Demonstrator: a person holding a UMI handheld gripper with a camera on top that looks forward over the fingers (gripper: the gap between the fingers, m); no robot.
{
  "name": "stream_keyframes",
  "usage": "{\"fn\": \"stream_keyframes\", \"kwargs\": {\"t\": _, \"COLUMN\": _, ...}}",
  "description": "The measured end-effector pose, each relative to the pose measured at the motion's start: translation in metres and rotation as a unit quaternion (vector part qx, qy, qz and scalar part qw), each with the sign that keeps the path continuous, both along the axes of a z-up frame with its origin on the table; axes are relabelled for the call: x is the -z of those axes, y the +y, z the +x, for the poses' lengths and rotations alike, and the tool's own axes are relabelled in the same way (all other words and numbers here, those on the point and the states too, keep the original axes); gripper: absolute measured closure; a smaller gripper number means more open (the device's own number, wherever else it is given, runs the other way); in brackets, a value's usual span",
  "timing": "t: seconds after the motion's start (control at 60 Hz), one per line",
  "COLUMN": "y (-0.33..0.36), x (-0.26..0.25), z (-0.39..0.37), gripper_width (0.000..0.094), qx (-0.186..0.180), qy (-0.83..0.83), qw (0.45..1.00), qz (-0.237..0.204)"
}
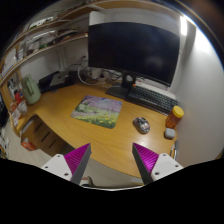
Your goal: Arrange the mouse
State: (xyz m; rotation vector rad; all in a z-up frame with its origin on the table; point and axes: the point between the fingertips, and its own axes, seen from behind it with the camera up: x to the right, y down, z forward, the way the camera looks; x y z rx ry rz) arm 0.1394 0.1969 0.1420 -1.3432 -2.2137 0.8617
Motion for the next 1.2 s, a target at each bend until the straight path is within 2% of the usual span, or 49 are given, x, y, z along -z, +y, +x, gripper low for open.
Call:
{"fn": "stream_keyframes", "kwargs": {"t": 0.333, "y": 0.053, "x": 0.025, "z": -0.042, "gripper_width": 0.0071, "qx": 0.154, "qy": 0.002, "qw": 0.988, "qz": -0.004}}
{"fn": "stream_keyframes", "kwargs": {"t": 0.5, "y": 0.071, "x": 0.035, "z": -0.057, "gripper_width": 0.0072, "qx": 0.204, "qy": 0.016, "qw": 0.979, "qz": -0.002}}
{"fn": "stream_keyframes", "kwargs": {"t": 0.667, "y": 0.080, "x": 0.056, "z": -0.077, "gripper_width": 0.0074, "qx": 0.227, "qy": 0.028, "qw": 0.973, "qz": -0.009}}
{"fn": "stream_keyframes", "kwargs": {"t": 0.767, "y": 0.084, "x": 0.068, "z": -0.097, "gripper_width": 0.0073, "qx": 0.230, "qy": 0.042, "qw": 0.972, "qz": -0.010}}
{"fn": "stream_keyframes", "kwargs": {"t": 0.95, "y": 0.083, "x": 0.097, "z": -0.143, "gripper_width": 0.0075, "qx": 0.210, "qy": 0.053, "qw": 0.976, "qz": -0.014}}
{"fn": "stream_keyframes", "kwargs": {"t": 1.2, "y": 0.089, "x": 0.141, "z": -0.198, "gripper_width": 0.0074, "qx": 0.197, "qy": 0.058, "qw": 0.979, "qz": 0.004}}
